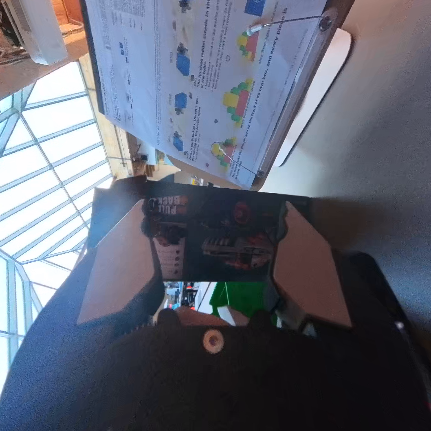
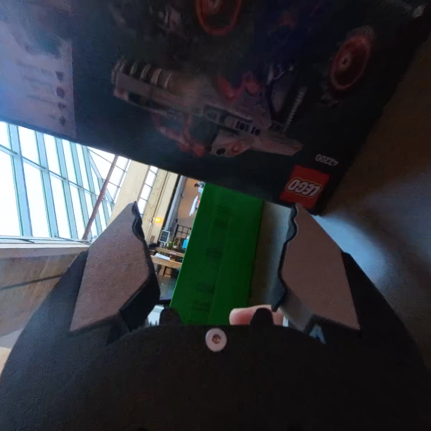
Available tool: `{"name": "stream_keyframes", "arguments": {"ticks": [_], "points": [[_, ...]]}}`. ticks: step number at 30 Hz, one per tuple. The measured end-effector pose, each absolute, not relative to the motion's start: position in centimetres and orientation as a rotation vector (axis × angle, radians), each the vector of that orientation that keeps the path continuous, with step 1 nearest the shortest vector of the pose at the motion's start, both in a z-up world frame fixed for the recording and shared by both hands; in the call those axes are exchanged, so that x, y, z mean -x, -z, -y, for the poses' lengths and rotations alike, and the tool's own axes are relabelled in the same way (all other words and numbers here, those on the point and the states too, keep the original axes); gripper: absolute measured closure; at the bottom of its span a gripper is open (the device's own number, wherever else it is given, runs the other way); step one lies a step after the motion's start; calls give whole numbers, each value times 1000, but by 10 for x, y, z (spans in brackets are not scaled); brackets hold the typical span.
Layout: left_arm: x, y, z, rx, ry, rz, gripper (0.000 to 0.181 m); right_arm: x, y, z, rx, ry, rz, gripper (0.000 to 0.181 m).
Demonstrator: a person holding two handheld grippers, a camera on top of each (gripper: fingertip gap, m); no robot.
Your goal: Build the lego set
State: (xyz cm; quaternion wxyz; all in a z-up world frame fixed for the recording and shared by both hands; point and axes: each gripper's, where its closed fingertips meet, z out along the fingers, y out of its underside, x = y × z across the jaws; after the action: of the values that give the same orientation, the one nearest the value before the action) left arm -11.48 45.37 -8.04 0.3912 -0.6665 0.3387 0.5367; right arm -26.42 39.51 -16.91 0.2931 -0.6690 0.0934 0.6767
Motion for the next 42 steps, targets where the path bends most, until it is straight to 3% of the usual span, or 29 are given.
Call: {"name": "stream_keyframes", "arguments": {"ticks": [10, 12, 13, 16, 17, 19, 21, 25, 28, 33, 34, 36, 38, 41, 42], "points": [[103, 104, -460, 1739, -1302, -825, 74, 210, 191, -432, 1833, -1699, -314, 67], [120, 107, -450, 1790, -1224, -696, 75, 195, 192, -436, 1858, -1554, -199, 68], [129, 96, -445, 1749, -1157, -549, 99, 187, 193, -438, 1873, -1451, -106, 68], [162, 93, -419, 1822, -929, -286, 101, 164, 190, -449, 1864, -1095, 191, 69], [175, 95, -409, 1839, -879, -208, 72, 154, 188, -454, 1846, -991, 265, 67], [198, 108, -387, 1875, -759, -43, 86, 137, 178, -460, 1786, -794, 435, 70], [212, 133, -367, 1905, -614, 99, 84, 132, 167, -457, 1702, -597, 671, 69], [225, 195, -345, 1967, -499, 262, 94, 120, 186, -452, 1631, -142, 1078, 41], [228, 202, -343, 1915, -445, 363, 98, 98, 202, -448, 1695, -150, 1102, 40], [181, 196, -383, 1889, -228, 112, 123, 81, 217, -416, 1816, -578, 1039, 72], [168, 200, -391, 1917, -196, 9, 136, 73, 222, -413, 1854, -588, 1028, 95], [151, 212, -405, 1985, -166, -157, 181, 54, 229, -417, 1896, -500, 1025, 146], [148, 226, -422, 2064, -207, -244, 181, 41, 232, -428, 1893, -398, 1023, 181], [123, 247, -443, 2157, -155, -463, 181, 43, 231, -442, 1899, -400, 990, 179], [111, 255, -444, 2179, -125, -565, 180, 46, 232, -444, 1912, -412, 988, 167]]}}
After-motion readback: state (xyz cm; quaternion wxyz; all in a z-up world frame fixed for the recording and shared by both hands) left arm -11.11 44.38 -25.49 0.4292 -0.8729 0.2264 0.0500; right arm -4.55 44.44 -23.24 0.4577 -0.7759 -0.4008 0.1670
